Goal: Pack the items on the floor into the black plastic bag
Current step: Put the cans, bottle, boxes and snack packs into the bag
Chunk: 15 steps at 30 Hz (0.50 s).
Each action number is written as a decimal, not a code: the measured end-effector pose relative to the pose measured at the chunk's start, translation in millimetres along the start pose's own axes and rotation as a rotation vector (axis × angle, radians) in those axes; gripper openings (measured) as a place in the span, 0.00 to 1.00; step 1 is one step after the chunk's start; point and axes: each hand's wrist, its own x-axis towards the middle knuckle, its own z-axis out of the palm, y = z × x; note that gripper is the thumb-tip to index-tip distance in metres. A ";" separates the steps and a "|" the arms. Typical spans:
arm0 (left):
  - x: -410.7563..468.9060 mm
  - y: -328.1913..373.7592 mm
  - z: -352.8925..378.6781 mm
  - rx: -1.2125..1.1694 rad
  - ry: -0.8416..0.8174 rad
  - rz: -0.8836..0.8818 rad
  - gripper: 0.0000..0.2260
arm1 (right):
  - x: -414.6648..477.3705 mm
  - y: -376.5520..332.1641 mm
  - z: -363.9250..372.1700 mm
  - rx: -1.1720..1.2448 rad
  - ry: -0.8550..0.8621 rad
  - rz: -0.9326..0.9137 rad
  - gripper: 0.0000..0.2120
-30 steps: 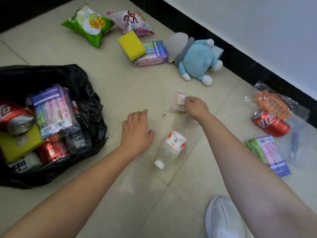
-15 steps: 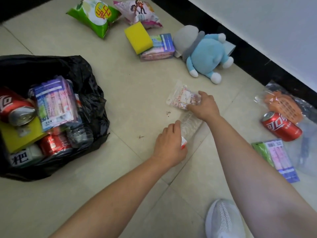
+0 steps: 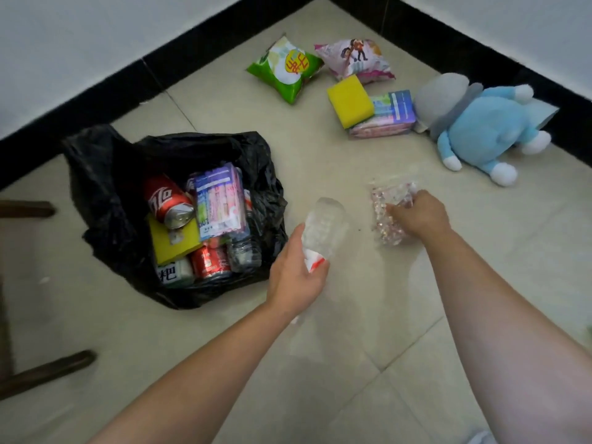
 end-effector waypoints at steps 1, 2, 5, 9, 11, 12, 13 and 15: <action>-0.7 1.5 -9.7 -0.054 0.044 -0.009 0.34 | -2.6 -10.8 4.5 0.049 0.018 -0.020 0.25; -1.0 4.9 -19.1 -0.112 0.096 -0.006 0.33 | -5.0 -21.5 9.1 0.096 0.046 -0.046 0.22; 1.2 19.5 -51.1 -0.258 0.269 0.043 0.32 | -15.7 -57.4 21.2 0.285 0.122 -0.124 0.18; 11.2 32.1 -103.8 -0.347 0.443 0.054 0.30 | -30.9 -108.2 38.5 0.638 0.073 -0.135 0.14; 15.6 24.2 -128.1 -0.381 0.509 0.010 0.30 | -34.6 -127.9 49.1 0.728 0.028 -0.175 0.18; 16.8 17.8 -137.8 -0.397 0.537 -0.023 0.31 | -35.7 -136.4 56.4 0.748 0.003 -0.208 0.20; 18.0 9.1 -146.1 -0.418 0.564 -0.054 0.31 | -43.7 -146.7 61.0 0.760 -0.017 -0.245 0.20; 18.7 -8.5 -156.8 -0.482 0.619 -0.120 0.31 | -67.1 -166.7 67.7 0.766 -0.030 -0.322 0.18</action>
